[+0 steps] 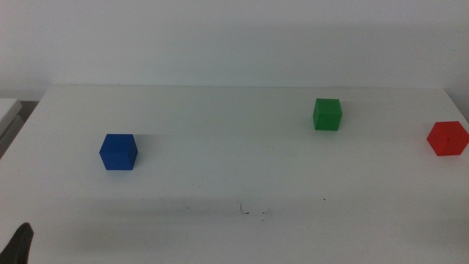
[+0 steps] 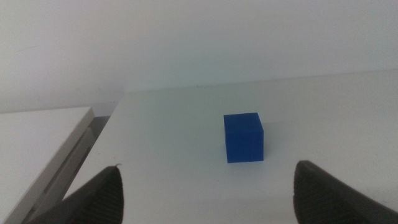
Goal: Stack red cubes first, then green, then blue cubes in a specific spot.
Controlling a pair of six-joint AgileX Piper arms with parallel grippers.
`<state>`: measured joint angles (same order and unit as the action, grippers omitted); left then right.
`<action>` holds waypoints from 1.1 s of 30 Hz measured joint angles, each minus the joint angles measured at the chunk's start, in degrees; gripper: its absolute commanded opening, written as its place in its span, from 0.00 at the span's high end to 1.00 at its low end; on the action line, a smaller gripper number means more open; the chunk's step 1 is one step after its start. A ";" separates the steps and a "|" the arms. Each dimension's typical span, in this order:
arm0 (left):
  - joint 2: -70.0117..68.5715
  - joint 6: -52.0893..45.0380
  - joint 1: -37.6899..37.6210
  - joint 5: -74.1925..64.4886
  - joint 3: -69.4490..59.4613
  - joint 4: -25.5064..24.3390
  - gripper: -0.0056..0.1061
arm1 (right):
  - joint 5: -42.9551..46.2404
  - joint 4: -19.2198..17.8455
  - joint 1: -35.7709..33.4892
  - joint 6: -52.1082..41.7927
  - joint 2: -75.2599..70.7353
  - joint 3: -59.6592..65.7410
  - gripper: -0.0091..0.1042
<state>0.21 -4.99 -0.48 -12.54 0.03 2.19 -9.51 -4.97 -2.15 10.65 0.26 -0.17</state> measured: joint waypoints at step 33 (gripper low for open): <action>0.00 0.00 0.00 0.00 0.00 0.00 0.11 | -45.40 3.85 0.00 -0.18 50.47 -60.10 0.10</action>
<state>0.21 -4.99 -0.48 -12.54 0.03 2.19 -54.91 -1.12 -2.15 10.47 50.73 -60.28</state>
